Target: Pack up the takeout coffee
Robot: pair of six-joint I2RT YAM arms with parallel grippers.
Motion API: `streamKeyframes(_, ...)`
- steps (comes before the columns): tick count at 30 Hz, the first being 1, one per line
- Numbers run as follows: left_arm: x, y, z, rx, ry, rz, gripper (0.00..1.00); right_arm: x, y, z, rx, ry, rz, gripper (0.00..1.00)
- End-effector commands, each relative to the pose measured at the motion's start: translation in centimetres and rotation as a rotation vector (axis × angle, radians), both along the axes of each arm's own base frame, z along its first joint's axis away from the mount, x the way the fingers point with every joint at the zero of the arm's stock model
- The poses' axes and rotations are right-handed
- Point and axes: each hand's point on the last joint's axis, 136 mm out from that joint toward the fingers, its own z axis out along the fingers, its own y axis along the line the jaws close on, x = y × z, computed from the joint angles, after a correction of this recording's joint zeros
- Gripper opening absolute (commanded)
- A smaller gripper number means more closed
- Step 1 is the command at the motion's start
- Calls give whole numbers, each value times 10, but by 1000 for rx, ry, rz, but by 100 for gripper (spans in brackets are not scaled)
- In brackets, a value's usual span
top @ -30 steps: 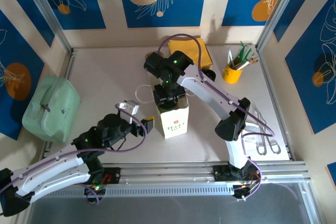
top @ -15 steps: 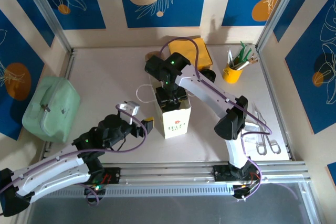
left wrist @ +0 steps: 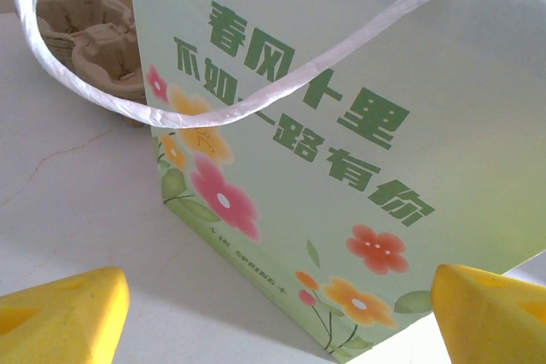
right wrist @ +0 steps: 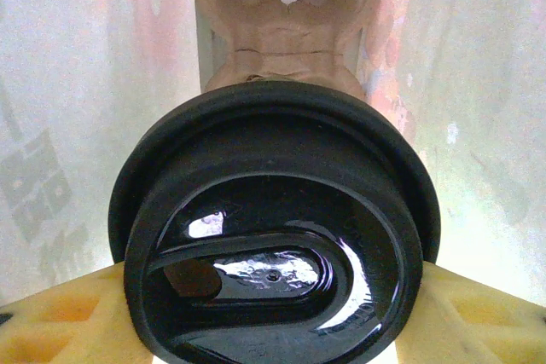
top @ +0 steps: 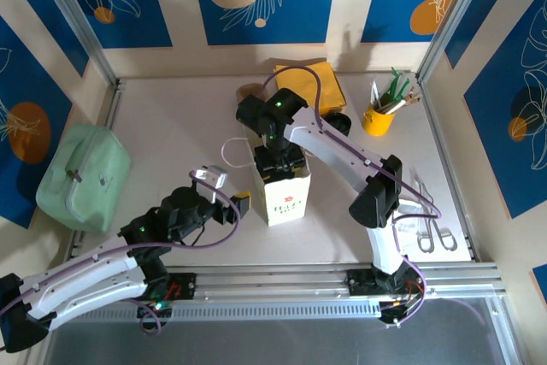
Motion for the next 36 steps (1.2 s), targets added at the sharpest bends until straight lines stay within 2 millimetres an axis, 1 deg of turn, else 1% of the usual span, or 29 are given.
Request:
streamKeyframes(1, -1, 3, -3, 13, -6, 8, 91, -11, -9, -10, -45, 81, -4, 62)
streamKeyframes(14, -1, 6, -4, 21, -9, 17, 92, -5, -5, -22, -40, 87, 3, 62)
streamKeyframes(19, 0, 8, -4, 25, -10, 24, 92, -1, -3, -22, -33, 57, 1, 62)
streamKeyframes(22, 0, 9, -5, 32, -11, 29, 92, -1, 1, -25, -14, 51, 8, 62)
streamKeyframes(25, 0, 10, -4, 33, -13, 29, 92, -2, 0, -28, -20, 57, 10, 62)
streamKeyframes(30, 0, 10, -3, 32, -18, 30, 93, -3, 0, -29, -13, 50, 5, 62)
streamKeyframes(36, 0, 11, -6, 38, -10, 35, 93, -6, 0, -28, -4, 41, 5, 62)
